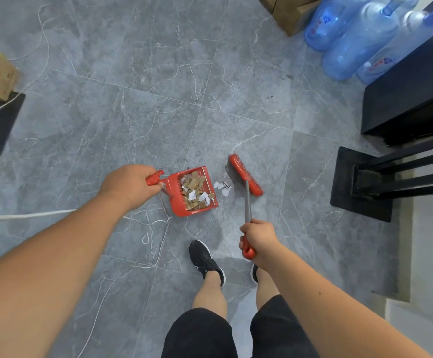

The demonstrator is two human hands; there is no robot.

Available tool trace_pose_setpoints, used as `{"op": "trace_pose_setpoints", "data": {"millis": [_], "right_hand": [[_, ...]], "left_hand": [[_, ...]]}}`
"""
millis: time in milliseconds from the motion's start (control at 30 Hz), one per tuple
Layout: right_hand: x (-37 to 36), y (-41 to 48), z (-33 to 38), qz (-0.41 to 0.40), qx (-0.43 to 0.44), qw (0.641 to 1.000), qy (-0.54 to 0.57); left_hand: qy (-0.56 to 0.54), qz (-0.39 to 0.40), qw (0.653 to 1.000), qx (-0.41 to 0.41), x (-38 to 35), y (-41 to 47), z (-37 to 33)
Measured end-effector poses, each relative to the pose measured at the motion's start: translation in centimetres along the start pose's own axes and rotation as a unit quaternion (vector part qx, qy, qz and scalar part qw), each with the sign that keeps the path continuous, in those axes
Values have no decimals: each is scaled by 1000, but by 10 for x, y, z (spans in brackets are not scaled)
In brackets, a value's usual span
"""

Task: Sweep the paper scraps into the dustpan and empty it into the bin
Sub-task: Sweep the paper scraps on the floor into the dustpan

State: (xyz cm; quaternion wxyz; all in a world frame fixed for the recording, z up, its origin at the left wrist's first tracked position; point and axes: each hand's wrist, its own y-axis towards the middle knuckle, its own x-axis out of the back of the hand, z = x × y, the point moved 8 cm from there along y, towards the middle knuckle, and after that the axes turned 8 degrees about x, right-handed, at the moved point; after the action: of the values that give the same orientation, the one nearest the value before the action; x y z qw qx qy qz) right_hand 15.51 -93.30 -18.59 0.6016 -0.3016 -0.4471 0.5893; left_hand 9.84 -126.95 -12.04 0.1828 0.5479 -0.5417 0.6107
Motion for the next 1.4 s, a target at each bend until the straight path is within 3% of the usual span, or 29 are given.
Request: {"op": "trace_pose_setpoints", "data": {"millis": [400,733,900,1100,1400], "right_hand": [[-49,-40,-23,72,-46,994,74],[-42,-49,-8,43,1,998,42],[-50,-28,-7,47,-21,999,-12],[-59,-49,-27,99,-57,993,25],[-48,-62,-33,63,-48,993,93]], "left_hand": [[19,1,1000,2,1,26,-8],[29,2,1000,12,2,25,-10],[31,-5,999,11,2,23,-11],[50,-5,999,4,-1,19,-10],[66,14,997,30,-1,15,-8]]}}
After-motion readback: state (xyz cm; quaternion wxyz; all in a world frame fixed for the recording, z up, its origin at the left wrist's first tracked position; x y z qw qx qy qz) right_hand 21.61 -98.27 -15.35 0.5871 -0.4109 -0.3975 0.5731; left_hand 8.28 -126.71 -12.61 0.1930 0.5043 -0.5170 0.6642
